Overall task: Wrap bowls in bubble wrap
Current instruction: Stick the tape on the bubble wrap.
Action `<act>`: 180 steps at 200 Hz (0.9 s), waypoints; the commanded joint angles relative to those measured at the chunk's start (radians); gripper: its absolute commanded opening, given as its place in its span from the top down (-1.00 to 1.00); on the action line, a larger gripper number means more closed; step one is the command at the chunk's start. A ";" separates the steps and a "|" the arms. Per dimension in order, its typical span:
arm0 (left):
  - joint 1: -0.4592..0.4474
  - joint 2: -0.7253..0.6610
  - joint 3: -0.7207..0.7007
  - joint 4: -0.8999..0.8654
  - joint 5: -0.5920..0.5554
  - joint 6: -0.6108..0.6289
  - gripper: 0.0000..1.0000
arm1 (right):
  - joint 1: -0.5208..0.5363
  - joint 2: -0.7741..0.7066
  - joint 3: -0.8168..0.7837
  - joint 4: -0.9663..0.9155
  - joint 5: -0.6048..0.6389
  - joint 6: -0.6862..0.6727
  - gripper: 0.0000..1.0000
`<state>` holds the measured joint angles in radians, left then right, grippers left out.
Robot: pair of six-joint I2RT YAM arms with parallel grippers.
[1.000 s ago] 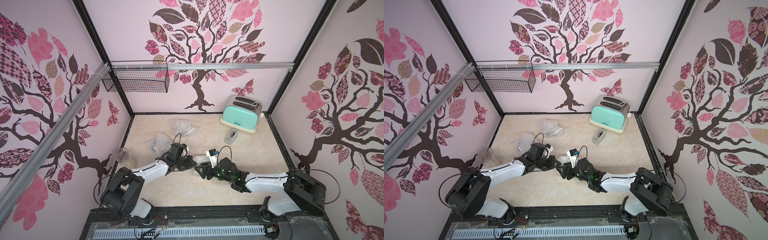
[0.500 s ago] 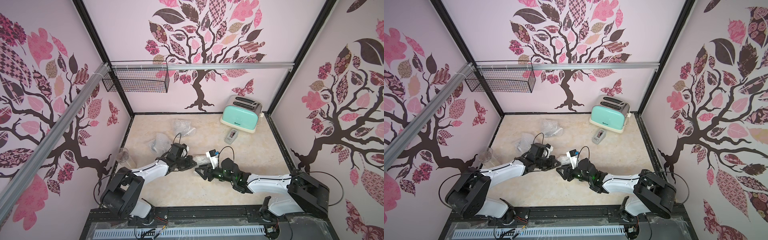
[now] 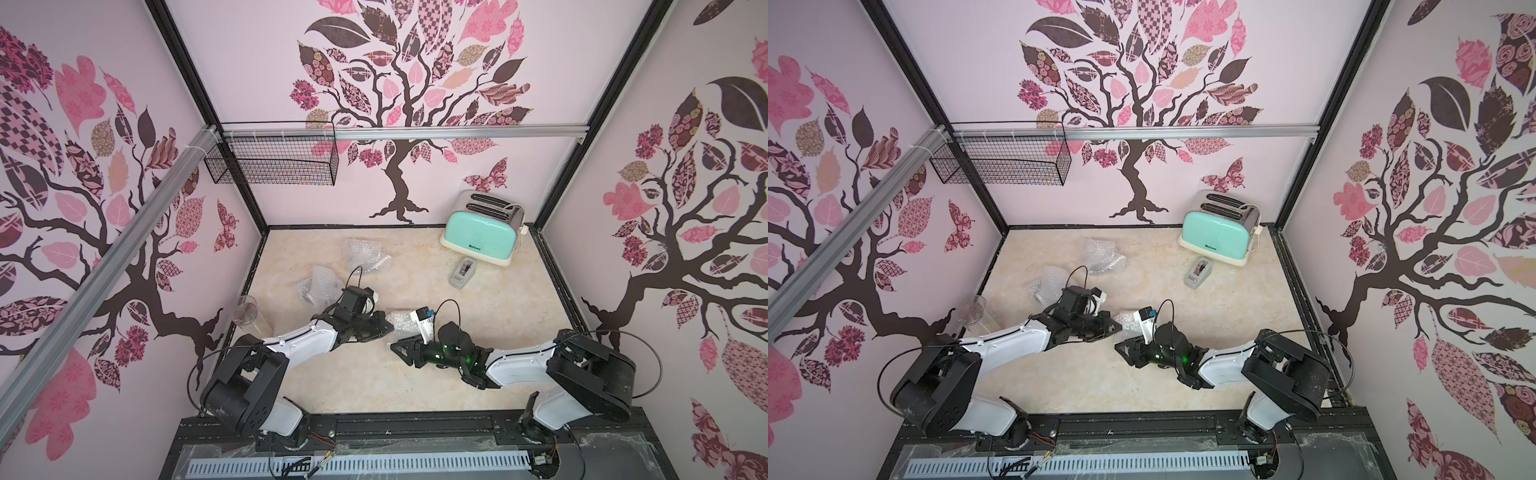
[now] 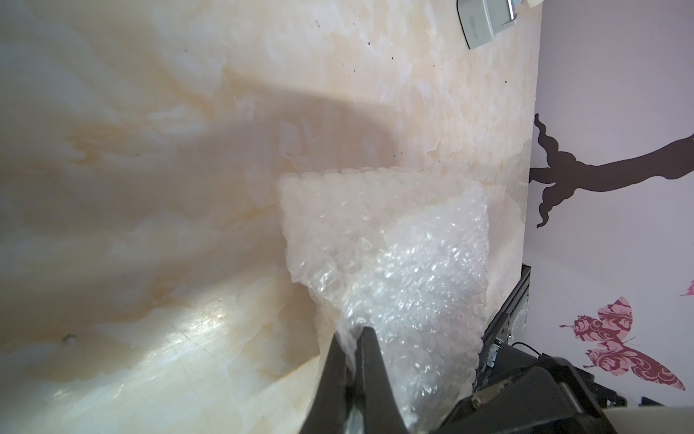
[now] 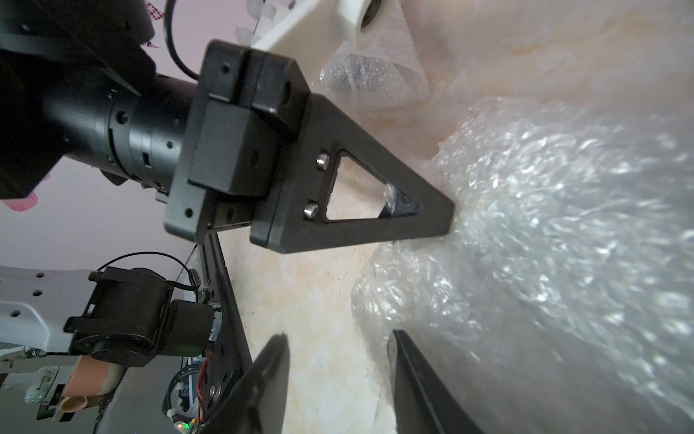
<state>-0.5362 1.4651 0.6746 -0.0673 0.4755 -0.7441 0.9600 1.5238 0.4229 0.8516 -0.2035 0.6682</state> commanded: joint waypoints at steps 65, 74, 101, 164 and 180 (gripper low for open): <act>-0.007 0.010 -0.007 -0.011 0.002 0.020 1.00 | -0.001 0.054 0.002 0.072 0.025 -0.195 0.09; -0.008 0.011 -0.008 -0.011 0.003 0.020 1.00 | 0.000 0.061 0.001 0.075 0.026 -0.211 0.11; -0.007 0.012 -0.007 -0.010 0.003 0.019 1.00 | -0.001 0.072 -0.004 0.081 0.037 -0.250 0.19; -0.007 0.013 -0.009 -0.009 0.003 0.020 1.00 | 0.000 0.070 -0.029 0.074 0.074 -0.338 0.24; -0.007 0.014 -0.009 -0.009 0.003 0.019 1.00 | -0.001 0.069 -0.043 0.088 0.086 -0.349 0.29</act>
<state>-0.5377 1.4651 0.6746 -0.0673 0.4759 -0.7361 0.9600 1.5871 0.4038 0.9310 -0.1596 0.3710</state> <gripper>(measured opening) 0.049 0.371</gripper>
